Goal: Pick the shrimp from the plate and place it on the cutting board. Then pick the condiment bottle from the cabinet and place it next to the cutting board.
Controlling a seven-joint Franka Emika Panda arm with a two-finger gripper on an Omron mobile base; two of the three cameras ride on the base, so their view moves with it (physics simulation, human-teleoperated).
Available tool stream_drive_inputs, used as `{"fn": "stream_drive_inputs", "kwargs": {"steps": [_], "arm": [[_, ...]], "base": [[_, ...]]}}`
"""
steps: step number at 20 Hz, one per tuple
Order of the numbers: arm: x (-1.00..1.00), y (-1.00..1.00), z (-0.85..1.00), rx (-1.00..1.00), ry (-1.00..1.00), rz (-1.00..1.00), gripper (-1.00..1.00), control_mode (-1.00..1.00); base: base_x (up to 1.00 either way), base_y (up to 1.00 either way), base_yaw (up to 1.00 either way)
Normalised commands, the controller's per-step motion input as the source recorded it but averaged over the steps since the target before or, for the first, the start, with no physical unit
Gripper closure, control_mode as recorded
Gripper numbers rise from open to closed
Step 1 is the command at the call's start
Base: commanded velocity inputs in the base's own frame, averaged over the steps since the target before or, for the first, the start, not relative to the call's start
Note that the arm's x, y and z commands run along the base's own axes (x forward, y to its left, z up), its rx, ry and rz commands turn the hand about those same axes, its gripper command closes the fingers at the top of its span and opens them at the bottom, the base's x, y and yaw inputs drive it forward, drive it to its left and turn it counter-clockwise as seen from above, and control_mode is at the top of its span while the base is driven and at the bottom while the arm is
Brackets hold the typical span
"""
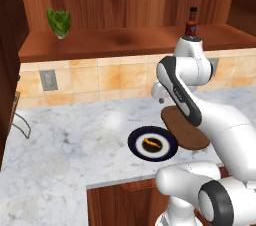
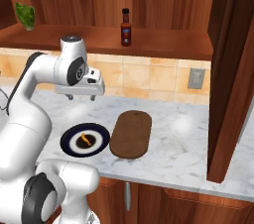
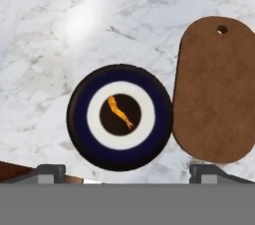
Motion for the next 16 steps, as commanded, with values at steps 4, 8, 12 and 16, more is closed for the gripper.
{"fn": "stream_drive_inputs", "kwargs": {"steps": [4,8,12,16], "arm": [[-0.14,0.08,-0.18,0.00,0.03,0.07,-1.00,-1.00],[-0.06,0.14,-0.17,-0.01,0.03,0.07,-1.00,-1.00],[0.00,0.17,-0.17,-0.03,0.05,0.07,-1.00,-1.00],[-0.02,0.12,-0.24,-0.04,0.04,0.08,-1.00,-1.00]], "base": [[0.00,0.00,0.00],[0.00,0.00,0.00],[0.00,0.00,0.00],[0.00,0.00,0.00]]}}
